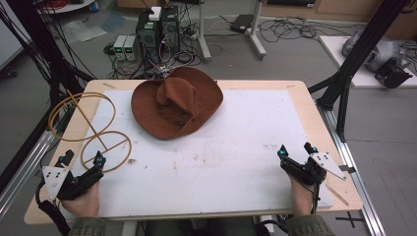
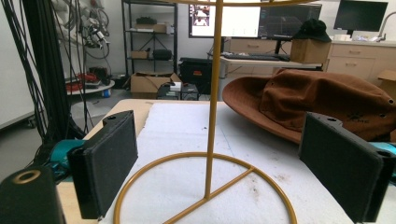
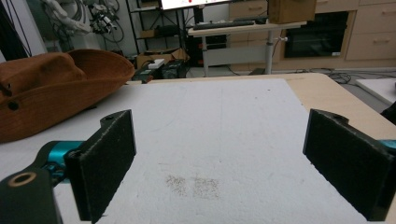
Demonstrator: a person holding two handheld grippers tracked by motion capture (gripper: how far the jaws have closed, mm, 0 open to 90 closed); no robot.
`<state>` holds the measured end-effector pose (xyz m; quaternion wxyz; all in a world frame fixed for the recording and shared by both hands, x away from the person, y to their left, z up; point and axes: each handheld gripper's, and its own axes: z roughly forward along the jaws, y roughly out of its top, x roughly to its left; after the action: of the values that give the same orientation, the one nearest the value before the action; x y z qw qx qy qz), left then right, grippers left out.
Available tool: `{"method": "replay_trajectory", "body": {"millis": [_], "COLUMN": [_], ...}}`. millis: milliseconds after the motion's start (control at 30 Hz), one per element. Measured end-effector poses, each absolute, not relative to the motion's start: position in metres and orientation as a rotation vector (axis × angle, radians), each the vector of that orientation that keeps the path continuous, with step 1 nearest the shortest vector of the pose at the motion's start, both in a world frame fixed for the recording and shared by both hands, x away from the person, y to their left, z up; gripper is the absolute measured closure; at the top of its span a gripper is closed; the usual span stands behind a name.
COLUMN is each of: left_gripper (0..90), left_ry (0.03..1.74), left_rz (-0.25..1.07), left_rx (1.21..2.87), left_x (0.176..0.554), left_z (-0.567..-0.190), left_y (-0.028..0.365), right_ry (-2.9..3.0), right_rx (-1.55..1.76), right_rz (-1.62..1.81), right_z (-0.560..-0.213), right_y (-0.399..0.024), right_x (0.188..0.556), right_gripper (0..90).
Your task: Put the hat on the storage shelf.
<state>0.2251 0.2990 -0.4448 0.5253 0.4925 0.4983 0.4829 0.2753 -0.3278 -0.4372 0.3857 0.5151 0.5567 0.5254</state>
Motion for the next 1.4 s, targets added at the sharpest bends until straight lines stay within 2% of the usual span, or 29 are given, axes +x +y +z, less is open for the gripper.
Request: {"method": "replay_trajectory", "body": {"millis": [700, 1200, 1400], "left_gripper": [12.1, 12.1, 12.1], "left_ry": [1.182, 1.192, 1.181], "left_rz": [1.155, 1.161, 1.167], "left_rx": [1.181, 1.182, 1.187], "left_x": [0.225, 0.225, 0.225], "left_z": [-0.443, -0.444, -0.443], "left_y": [0.296, 0.299, 0.297], "right_ry": [1.417, 1.518, 1.587], "right_rx": [1.299, 1.184, 1.145], "right_rz": [1.354, 1.421, 1.436], "right_z": [-0.433, -0.385, -0.359], "right_y": [-0.324, -0.281, -0.260], "right_x": [0.279, 0.316, 0.342], "right_gripper": [8.7, 8.7, 8.7]}}
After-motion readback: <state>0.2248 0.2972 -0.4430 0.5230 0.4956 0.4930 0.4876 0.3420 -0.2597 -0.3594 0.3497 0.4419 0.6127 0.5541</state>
